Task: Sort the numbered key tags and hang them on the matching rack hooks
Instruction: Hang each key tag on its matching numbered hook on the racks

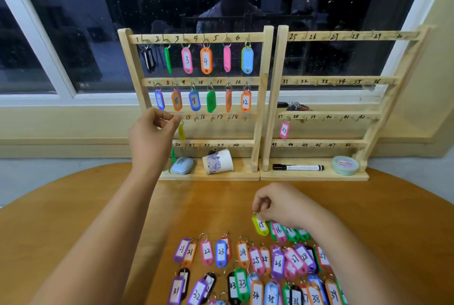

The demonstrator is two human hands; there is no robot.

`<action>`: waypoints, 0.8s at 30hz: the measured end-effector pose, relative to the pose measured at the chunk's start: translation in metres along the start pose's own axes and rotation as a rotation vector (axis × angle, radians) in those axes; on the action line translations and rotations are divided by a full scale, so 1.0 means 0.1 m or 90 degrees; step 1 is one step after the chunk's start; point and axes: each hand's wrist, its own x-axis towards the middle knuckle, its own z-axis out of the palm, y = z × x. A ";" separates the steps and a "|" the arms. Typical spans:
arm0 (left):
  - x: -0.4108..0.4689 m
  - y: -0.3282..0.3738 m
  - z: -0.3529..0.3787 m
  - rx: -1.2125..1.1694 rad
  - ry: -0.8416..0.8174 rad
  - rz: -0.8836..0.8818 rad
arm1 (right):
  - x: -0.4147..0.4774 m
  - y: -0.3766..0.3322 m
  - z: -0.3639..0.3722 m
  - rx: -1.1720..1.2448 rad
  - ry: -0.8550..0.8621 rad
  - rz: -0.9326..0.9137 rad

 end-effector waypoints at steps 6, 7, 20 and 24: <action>-0.45 0.03 0.07 -0.030 -0.097 -0.024 | 0.02 -0.02 0.03 0.001 0.030 0.007; -0.55 0.02 0.11 -0.033 -0.131 -0.033 | 0.03 -0.01 0.04 0.001 0.036 0.008; -1.18 -0.09 0.46 -0.011 -0.576 -0.080 | 0.01 -0.05 -0.08 0.160 0.140 -0.062; -1.18 -0.10 0.43 -0.089 -0.609 -0.130 | 0.02 -0.05 -0.07 0.195 0.167 -0.094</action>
